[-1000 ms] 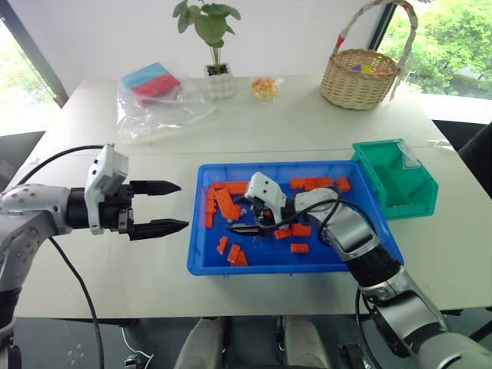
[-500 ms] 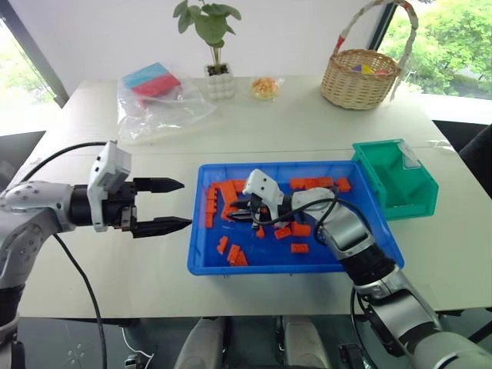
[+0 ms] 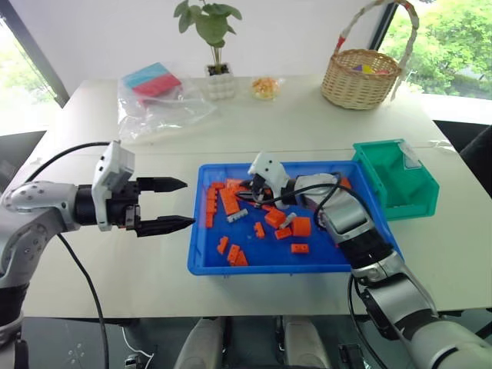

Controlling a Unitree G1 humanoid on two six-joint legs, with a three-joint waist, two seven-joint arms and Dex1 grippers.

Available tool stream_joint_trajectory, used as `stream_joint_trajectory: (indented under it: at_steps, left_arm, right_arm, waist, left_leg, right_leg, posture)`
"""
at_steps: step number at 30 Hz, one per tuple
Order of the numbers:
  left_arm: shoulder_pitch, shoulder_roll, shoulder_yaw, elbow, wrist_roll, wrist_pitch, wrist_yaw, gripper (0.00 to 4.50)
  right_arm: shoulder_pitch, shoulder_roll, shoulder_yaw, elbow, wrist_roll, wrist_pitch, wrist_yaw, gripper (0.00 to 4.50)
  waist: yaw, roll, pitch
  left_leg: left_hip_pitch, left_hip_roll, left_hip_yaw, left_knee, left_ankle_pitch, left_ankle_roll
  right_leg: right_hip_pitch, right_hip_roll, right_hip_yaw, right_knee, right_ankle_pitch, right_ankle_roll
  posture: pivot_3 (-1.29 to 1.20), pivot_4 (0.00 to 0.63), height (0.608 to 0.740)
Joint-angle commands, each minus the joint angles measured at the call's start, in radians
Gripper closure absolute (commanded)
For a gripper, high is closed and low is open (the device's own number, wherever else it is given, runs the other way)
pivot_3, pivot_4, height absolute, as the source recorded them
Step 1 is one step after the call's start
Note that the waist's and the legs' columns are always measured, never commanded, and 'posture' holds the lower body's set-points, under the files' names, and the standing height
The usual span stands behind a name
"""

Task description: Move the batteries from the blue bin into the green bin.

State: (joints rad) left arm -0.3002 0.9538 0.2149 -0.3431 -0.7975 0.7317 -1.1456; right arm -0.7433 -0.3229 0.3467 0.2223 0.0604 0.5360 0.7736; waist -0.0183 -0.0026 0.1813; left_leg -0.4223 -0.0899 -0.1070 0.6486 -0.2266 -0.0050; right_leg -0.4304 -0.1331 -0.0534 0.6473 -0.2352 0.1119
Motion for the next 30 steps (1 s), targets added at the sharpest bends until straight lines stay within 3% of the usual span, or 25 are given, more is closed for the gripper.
stream_joint_trajectory:
  at_steps: [1, 5, 12, 19, 30]
  left_arm:
    - [-0.024, -0.002, 0.009, 0.0, -0.007, -0.007, 0.007, 0.0]
    - [-0.033, -0.006, 0.007, 0.006, -0.011, -0.003, 0.01, 0.0]
    - [-0.05, -0.013, -0.005, 0.022, -0.002, -0.01, 0.006, 0.0]
    - [-0.052, -0.017, -0.006, 0.02, -0.002, -0.01, 0.005, 0.0]
    - [-0.02, -0.009, 0.012, -0.02, -0.023, 0.0, 0.002, 0.0]
  right_arm:
    - [-0.026, 0.022, -0.038, 0.033, -0.006, 0.004, -0.04, 2.76]
    - [-0.029, 0.012, -0.06, 0.002, 0.009, -0.006, -0.018, 0.81]
    - [-0.032, -0.063, -0.103, -0.116, 0.125, -0.02, 0.177, 0.81]
    - [-0.004, -0.15, -0.01, -0.167, 0.144, -0.043, 0.395, 0.81]
    - [-0.096, -0.094, 0.123, 0.035, 0.011, -0.192, 0.458, 0.81]
  waist:
    - [0.0, 0.0, 0.0]
    - [-0.002, 0.0, 0.0]
    - [0.001, 0.0, 0.0]
    - [-0.002, 0.0, 0.0]
    - [-0.001, 0.0, 0.0]
  left_leg:
    - [0.0, 0.0, 0.0, 0.0, 0.0, 0.0]
    - [0.0, 0.0, 0.0, 0.0, 0.0, 0.0]
    - [0.0, 0.0, 0.0, 0.0, 0.0, 0.0]
    - [0.0, 0.0, 0.0, 0.0, 0.0, 0.0]
    - [0.0, 0.0, 0.0, 0.0, 0.0, 0.0]
  right_leg:
    - [0.0, 0.0, 0.0, 0.0, 0.0, 0.0]
    - [0.0, 0.0, 0.0, 0.0, 0.0, 0.0]
    - [0.0, 0.0, 0.0, 0.0, 0.0, 0.0]
    - [0.0, 0.0, 0.0, 0.0, 0.0, 0.0]
    - [0.0, 0.0, 0.0, 0.0, 0.0, 0.0]
  posture:
    - [0.0, 0.15, 0.702]
    - [0.0, 0.15, 0.702]
    - [0.0, 0.15, 0.702]
    - [0.0, 0.15, 0.702]
    - [0.0, 0.15, 0.702]
